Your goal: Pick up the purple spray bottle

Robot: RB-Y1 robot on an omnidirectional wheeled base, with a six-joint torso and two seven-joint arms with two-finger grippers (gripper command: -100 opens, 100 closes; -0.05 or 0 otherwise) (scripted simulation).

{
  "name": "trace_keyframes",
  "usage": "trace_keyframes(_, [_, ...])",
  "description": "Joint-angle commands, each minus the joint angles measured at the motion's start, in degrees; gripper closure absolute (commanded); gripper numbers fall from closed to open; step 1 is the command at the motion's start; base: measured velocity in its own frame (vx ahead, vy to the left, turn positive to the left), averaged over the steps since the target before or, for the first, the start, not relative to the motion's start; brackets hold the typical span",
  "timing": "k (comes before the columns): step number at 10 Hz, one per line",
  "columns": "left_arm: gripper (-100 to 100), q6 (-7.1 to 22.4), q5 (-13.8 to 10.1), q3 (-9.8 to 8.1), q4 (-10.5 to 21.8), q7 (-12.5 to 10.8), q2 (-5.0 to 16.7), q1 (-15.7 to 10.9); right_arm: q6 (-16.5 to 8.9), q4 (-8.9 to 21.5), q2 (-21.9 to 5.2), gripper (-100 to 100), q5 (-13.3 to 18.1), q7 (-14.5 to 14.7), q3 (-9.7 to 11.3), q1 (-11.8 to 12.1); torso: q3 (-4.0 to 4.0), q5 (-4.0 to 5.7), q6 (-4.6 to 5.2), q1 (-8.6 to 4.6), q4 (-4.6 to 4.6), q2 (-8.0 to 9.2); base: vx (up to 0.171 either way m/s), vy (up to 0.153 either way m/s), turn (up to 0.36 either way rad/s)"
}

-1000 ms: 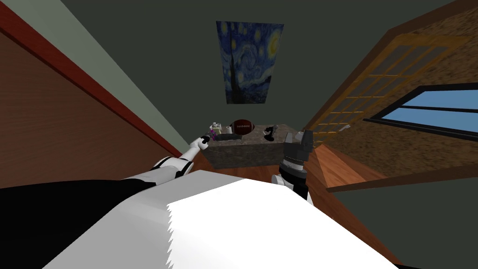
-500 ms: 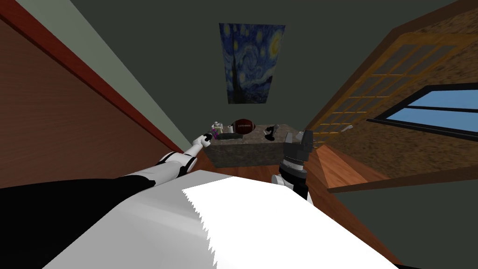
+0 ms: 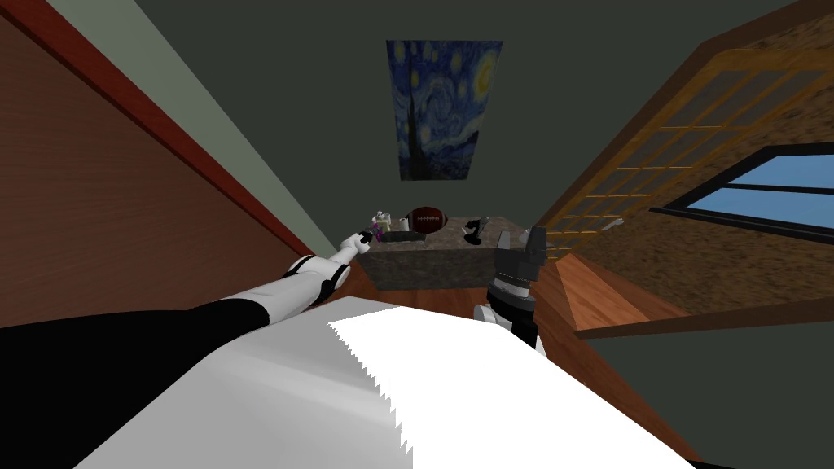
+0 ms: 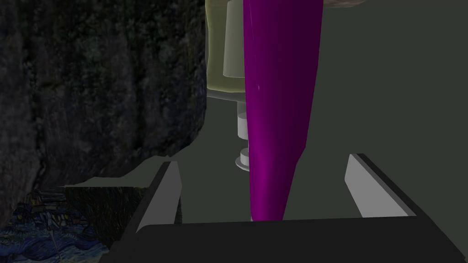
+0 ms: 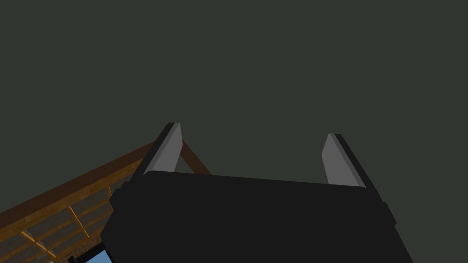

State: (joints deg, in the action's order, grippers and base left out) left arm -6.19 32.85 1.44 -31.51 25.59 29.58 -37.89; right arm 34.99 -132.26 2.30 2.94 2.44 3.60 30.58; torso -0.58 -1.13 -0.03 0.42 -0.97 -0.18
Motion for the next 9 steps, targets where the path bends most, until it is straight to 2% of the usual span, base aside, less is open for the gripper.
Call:
trace_keyframes(1, [-100, 1.0, -0.4, 1.75, 2.1, -1.0, 0.4, -2.9, 0.0, 0.0, 0.0, 0, 0.0, 0.0, 0.0, 0.0, 0.00, 0.00, 0.00, 0.00, 0.00, 0.00, -0.050, 0.004, -0.015])
trace_keyframes(2, [-100, 1.0, -0.4, 1.75, 2.1, -1.0, 0.4, -3.1, 0.0, 0.0, 0.0, 0, 0.0, 0.0, 0.0, 0.0, -0.02, 0.01, 0.01, -0.06, -0.01, -0.05, -0.021, -0.006, -0.007])
trace_keyframes(3, [-100, 0.5, -0.2, 0.92, 2.3, -0.5, 0.2, -2.6, 0.0, 0.0, 0.0, 0, 0.0, 0.0, 0.0, 0.0, -0.07, 0.02, 0.01, -0.10, -0.03, -0.14, -0.005, -0.003, -0.001])
trace_keyframes(4, [100, 0.4, -0.2, 0.88, 2.5, -0.4, 0.2, -2.8, 0.0, 0.0, 0.0, 0, 0.0, 0.0, 0.0, 0.0, -0.11, 0.01, 0.00, -0.09, -0.05, -0.20, 0.000, 0.000, 0.000])
trace_keyframes(8, [100, 0.4, -0.2, 0.90, 2.4, -0.4, 0.3, -2.7, 0.0, 0.0, 0.0, 0, 0.0, 0.0, 0.0, 0.0, -0.14, -0.01, 0.00, -0.07, -0.06, -0.25, 0.000, 0.000, 0.000])
trace_keyframes(9, [0, 0.4, -0.2, 0.90, 2.4, -0.4, 0.3, -2.7, 0.0, 0.0, 0.0, 0, 0.0, 0.0, 0.0, 0.0, -0.14, -0.01, 0.00, -0.07, -0.05, -0.25, 0.000, 0.000, 0.000])
